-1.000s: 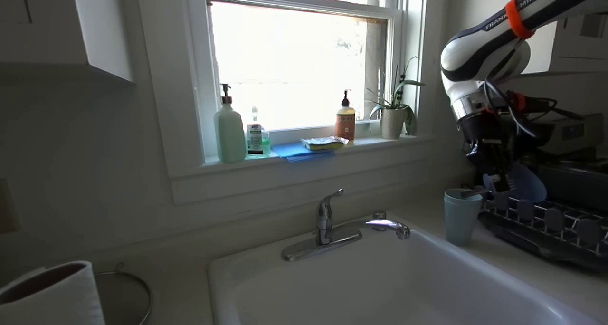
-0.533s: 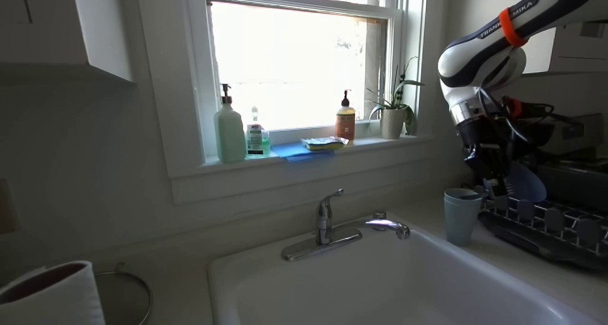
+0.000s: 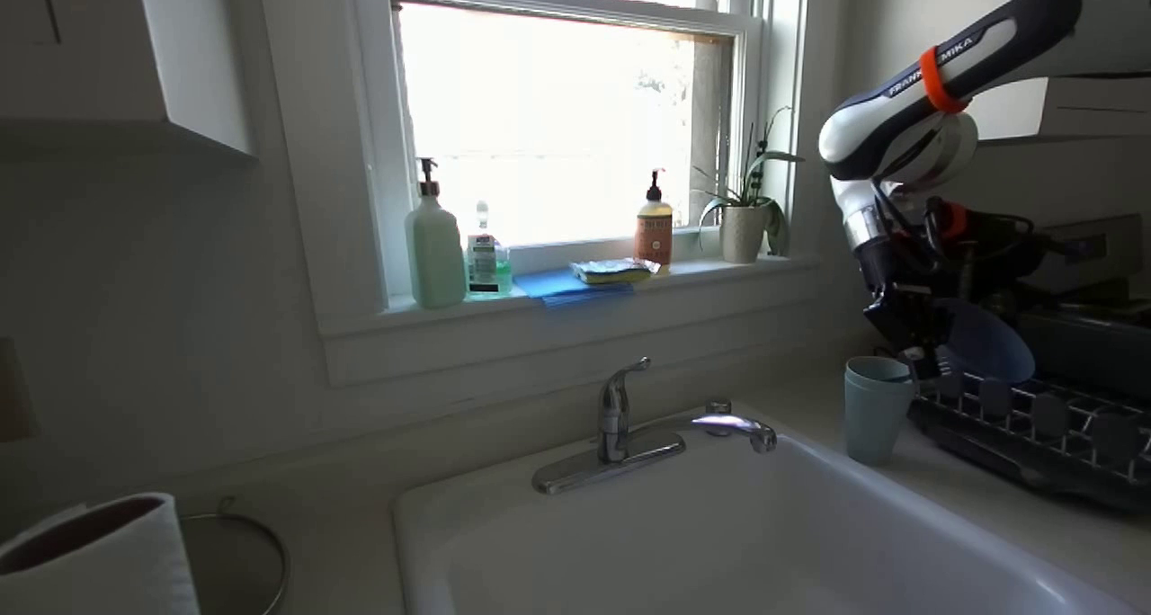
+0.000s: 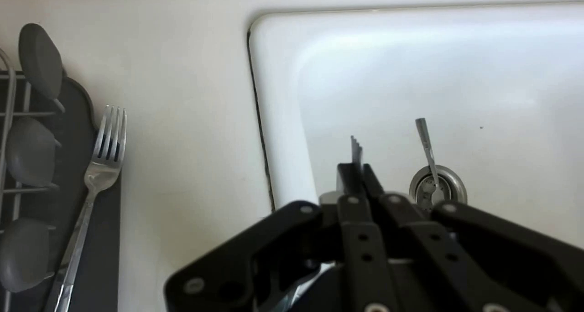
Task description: Stack the two green cups together then place the silver fork in the stacked cups
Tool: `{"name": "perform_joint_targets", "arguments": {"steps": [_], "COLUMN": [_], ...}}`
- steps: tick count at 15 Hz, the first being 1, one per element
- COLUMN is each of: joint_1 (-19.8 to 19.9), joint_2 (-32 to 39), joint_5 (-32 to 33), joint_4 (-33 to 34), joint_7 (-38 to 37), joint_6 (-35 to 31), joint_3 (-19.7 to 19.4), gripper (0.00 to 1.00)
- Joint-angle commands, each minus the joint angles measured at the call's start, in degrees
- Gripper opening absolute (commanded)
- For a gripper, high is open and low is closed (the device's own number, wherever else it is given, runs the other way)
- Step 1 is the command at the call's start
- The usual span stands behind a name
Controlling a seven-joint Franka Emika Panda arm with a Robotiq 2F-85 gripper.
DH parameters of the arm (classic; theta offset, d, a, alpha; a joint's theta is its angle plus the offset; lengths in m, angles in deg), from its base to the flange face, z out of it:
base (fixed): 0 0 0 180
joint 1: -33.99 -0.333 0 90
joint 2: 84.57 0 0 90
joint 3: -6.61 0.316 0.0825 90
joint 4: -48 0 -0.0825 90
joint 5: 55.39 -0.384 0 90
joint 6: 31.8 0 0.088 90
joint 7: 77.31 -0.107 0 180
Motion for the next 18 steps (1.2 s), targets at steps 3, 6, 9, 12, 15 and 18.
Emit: {"name": "perform_joint_targets", "arguments": {"steps": [3,6,9,12,15,18], "joint_1": [3.3,5.2,6.9,7.8,8.5,9.1], "joint_2": [5.6,8.2,10.2,12.0,14.1,16.2], "joint_5": [-4.6,-7.2,-10.0,-11.8,-12.6,-13.1], "joint_4": [8.0,11.8,15.1,18.0,20.6,22.7], "joint_7": [0.2,-0.4,-0.8,-1.5,-2.8,-4.0], "joint_6": [5.4,9.6,13.5,15.0,15.0,15.5], "joint_3": [0.3,0.5,0.8,0.9,0.7,1.0], "gripper": [0.01,0.01,0.01,0.01,0.01,0.01]}}
